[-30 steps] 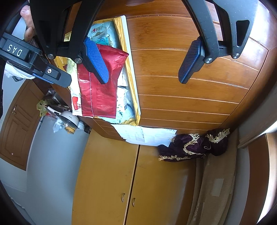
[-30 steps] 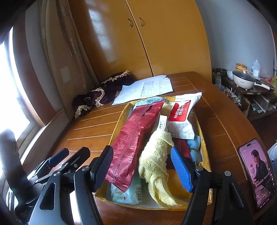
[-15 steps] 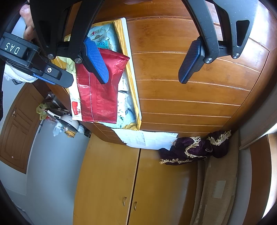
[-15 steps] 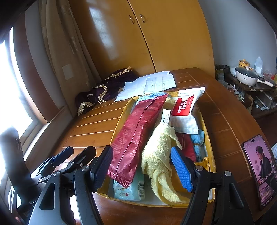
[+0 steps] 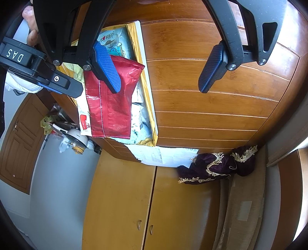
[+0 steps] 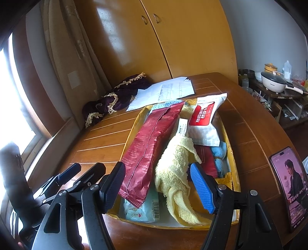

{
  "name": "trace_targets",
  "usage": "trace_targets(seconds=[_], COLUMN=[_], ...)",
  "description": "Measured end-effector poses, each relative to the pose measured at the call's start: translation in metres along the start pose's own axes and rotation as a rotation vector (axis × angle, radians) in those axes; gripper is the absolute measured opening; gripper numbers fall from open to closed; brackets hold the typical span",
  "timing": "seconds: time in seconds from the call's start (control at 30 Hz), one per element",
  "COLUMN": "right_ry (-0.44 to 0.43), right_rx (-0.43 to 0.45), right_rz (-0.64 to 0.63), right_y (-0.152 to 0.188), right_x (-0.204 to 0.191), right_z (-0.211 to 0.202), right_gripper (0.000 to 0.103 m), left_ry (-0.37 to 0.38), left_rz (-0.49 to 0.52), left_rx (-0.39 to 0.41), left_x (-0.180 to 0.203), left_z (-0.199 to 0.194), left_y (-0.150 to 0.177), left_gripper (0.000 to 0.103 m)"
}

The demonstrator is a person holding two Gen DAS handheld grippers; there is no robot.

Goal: Organize soft objects

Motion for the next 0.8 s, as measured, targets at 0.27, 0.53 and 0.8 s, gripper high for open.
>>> trace_targets(seconds=[0.27, 0.53, 0.8], right_ry=[0.002, 0.003, 0.002], right_rx=[-0.002, -0.001, 0.013], right_rz=[0.002, 0.004, 0.018], right_y=[0.0, 0.0, -0.001], right_x=[0.001, 0.002, 0.006], right_z=[0.0, 0.0, -0.003], right_gripper=[0.072, 0.072, 0.072], left_ry=[0.001, 0.004, 0.014], left_rz=[0.006, 0.015, 0.04], left_rx=[-0.004, -0.012, -0.077], left_x=[0.001, 0.003, 0.007], left_z=[0.0, 0.0, 0.012], left_y=[0.0, 0.001, -0.015], left_gripper=[0.083, 0.083, 0.083])
Point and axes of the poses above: each gripper's, at about its wrist camera, not at the fingertips, and z roughly the way its jaws point, x to its right, y to its underside, the point moved 2 cm from there along z, roughly the way its jaws point, and after that the axes turned 11 degrees about z, right-handed, at the moved point
